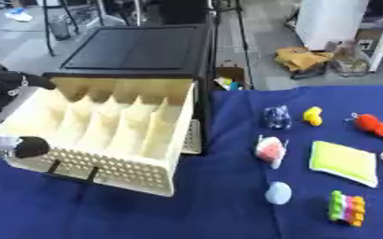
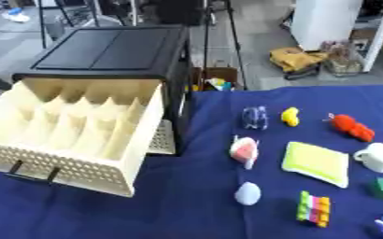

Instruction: Pick up objects from table and place into drawer.

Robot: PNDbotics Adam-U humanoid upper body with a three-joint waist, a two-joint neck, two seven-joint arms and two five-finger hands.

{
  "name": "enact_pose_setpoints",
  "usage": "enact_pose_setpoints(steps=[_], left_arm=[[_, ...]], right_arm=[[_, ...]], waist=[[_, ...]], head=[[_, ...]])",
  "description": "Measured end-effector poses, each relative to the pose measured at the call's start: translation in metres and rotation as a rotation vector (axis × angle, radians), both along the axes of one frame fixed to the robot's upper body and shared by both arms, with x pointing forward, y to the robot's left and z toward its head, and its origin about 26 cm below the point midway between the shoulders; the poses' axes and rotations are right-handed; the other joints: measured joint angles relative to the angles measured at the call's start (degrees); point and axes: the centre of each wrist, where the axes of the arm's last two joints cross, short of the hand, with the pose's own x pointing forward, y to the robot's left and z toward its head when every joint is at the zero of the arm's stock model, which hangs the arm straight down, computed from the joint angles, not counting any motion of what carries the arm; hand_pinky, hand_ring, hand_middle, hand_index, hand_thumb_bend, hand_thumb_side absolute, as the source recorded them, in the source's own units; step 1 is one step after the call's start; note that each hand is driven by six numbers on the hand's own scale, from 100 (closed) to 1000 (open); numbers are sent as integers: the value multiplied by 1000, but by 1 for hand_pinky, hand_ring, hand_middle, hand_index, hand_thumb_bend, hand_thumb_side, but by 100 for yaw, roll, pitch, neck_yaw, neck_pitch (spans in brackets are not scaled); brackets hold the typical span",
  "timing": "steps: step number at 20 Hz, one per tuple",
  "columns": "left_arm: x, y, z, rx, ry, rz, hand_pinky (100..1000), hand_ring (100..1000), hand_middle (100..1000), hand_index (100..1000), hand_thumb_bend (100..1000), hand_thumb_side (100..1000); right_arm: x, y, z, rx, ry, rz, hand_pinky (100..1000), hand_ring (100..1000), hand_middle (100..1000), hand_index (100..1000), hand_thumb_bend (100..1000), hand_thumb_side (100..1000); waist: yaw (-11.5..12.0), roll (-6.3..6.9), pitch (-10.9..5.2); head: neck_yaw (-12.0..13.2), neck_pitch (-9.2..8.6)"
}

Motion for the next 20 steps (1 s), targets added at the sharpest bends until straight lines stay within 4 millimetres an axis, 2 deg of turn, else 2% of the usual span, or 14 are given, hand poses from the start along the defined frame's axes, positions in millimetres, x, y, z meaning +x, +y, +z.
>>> enact_pose_setpoints(steps=[5, 8, 10, 11, 12, 14, 15, 16, 17, 18, 20], left_arm=[[-1, 2, 4, -62, -64, 24, 100, 119, 191, 945, 635, 1000], [-2, 5, 8, -128, -136, 61, 100, 154, 244, 958, 613, 1000], [-3, 8, 10, -192, -208, 97, 100, 195, 283, 962, 564, 1000], [-4, 8, 11, -224, -244, 113, 100, 239, 343, 958, 491, 1000], [-4, 9, 11, -254, -278, 127, 100, 252, 358, 959, 475, 1000], [-4, 9, 11, -317, -339, 144, 100, 346, 440, 974, 352, 1000], [-4, 8, 10, -348, -361, 145, 125, 447, 502, 980, 251, 1000], [-3, 8, 9, -381, -378, 139, 156, 470, 522, 981, 232, 1000], [-3, 7, 8, -412, -394, 127, 289, 559, 575, 966, 186, 1000], [-2, 7, 7, -445, -412, 110, 318, 577, 582, 960, 186, 1000], [-2, 6, 5, -520, -455, 65, 469, 668, 665, 954, 219, 1000]], right_arm=[[0, -1, 0, 2, -2, -3, 577, 645, 600, 666, 100, 1000], [0, -1, 1, 3, -2, -4, 578, 645, 600, 666, 100, 1000], [0, -1, 1, 3, -2, -4, 578, 645, 600, 666, 100, 1000], [0, -1, 1, 3, -2, -4, 578, 645, 600, 666, 100, 1000], [0, -1, 1, 3, -2, -4, 578, 646, 600, 666, 100, 1000], [0, -1, 1, 3, -2, -4, 578, 646, 600, 666, 100, 1000], [0, -1, 1, 3, -2, -4, 579, 646, 600, 666, 100, 1000], [0, -1, 1, 3, -2, -4, 579, 646, 600, 666, 100, 1000], [0, -1, 1, 3, -2, -4, 580, 647, 600, 666, 100, 1000], [0, -1, 1, 3, -2, -4, 581, 648, 600, 666, 100, 1000], [0, -1, 1, 3, -2, -3, 586, 653, 603, 669, 100, 1000]], waist=[[0, 1, 0], [0, 1, 0], [0, -1, 0], [0, -1, 0], [-2, -3, 0], [-18, -13, 0], [-33, -23, 0], [-40, -35, 1], [-45, -46, 3], [-56, -58, 6], [-88, -77, 26]], head=[[-19, 0], [-27, 0], [-34, 0], [-38, 0], [-41, 0], [-46, 0], [-49, 0], [-57, 1], [-70, 4], [-83, 11], [-115, 62]])
